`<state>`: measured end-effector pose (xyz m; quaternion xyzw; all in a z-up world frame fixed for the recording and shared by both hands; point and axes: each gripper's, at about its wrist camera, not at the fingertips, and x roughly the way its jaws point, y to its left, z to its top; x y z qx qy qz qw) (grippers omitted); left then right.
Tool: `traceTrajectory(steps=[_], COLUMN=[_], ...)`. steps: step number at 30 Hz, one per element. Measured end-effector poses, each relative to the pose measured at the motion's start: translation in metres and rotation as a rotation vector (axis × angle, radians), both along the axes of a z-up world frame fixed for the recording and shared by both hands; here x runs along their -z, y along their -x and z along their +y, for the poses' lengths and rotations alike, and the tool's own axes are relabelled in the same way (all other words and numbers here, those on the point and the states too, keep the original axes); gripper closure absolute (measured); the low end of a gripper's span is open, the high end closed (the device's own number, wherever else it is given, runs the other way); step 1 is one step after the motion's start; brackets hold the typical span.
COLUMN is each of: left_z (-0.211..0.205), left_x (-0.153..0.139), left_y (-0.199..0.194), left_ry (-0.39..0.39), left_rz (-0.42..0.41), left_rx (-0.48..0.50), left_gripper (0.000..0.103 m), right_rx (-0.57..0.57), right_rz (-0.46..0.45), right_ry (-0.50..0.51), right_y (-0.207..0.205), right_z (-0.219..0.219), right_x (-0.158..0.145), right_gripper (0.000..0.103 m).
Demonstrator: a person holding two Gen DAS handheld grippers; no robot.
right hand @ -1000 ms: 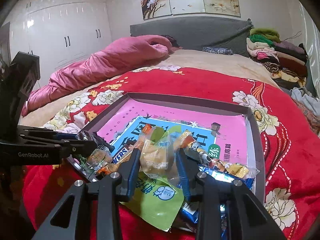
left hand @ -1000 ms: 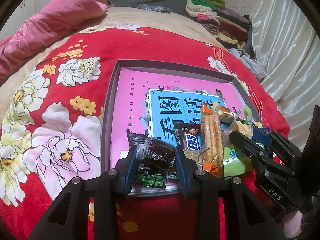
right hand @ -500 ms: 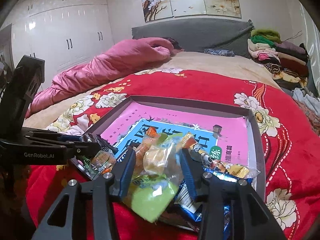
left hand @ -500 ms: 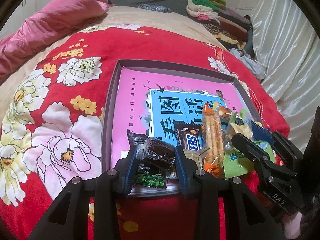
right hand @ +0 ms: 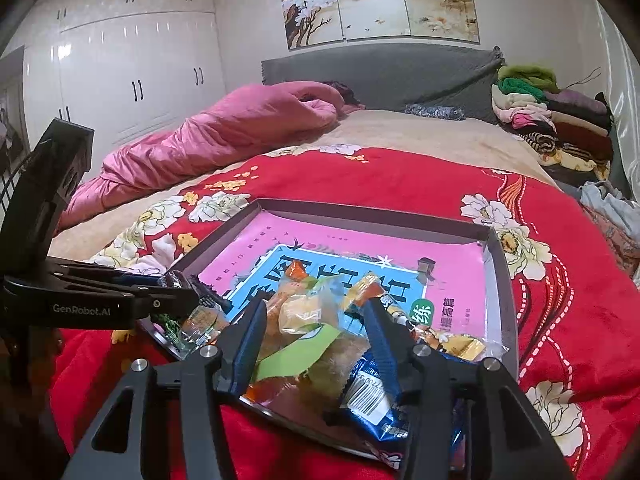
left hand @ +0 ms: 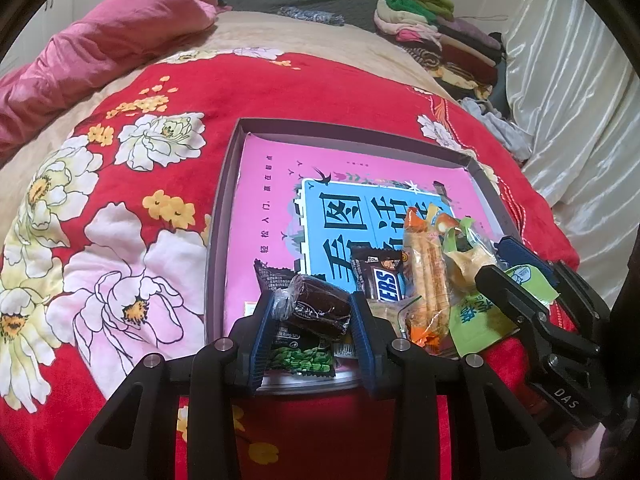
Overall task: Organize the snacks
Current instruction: 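Open both tools to release the chocolate and green bag into the tray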
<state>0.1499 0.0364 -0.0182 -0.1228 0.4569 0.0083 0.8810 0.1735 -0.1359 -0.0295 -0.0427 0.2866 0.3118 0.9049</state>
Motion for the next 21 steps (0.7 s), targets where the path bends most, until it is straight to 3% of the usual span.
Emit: traceTrajectory(steps=[21], left_z=[0.0015], left_x=[-0.0007], left_y=[0.0026], left_ry=[0.009], left_rz=[-0.007], left_rx=[-0.006], left_gripper=[0.055], right_rx=[0.013], right_rz=[-0.023], right_ry=[0.008], right_y=[0.0013], right_z=[-0.0015], right_x=[-0.0052], right_gripper=[0.042])
